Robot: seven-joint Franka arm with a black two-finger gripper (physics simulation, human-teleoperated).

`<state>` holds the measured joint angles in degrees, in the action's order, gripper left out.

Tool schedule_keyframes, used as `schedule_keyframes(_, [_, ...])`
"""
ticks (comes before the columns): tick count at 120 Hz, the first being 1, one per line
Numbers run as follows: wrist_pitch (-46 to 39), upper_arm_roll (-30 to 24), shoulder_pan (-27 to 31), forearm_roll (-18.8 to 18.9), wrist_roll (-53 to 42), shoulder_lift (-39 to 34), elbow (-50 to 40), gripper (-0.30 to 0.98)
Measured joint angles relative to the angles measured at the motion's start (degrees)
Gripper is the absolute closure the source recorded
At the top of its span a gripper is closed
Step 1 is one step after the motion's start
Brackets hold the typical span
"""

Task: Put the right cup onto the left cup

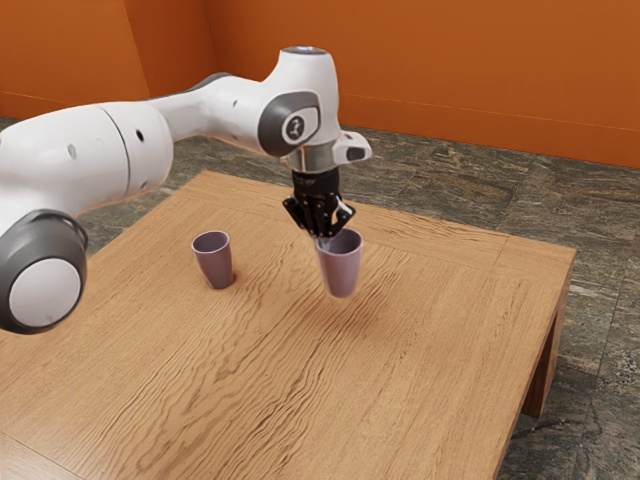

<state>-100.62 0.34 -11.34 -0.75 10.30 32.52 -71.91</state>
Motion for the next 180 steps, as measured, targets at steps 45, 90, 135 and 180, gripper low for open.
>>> schedule_keyframes(45, [-0.50, 0.51, 0.91, 1.02, -0.09, -9.60, -9.88, 0.79])
schedule_keyframes(90, [-0.70, 0.53, 5.42, 1.97, -0.22, -11.79, -10.99, 0.79])
schedule_keyframes(135, [-0.66, 0.69, 10.24, 2.11, -0.63, -12.50, -11.42, 0.79])
schedule_keyframes(180, [-0.74, 0.70, 14.89, 2.47, -0.92, -12.24, -11.43, 0.79])
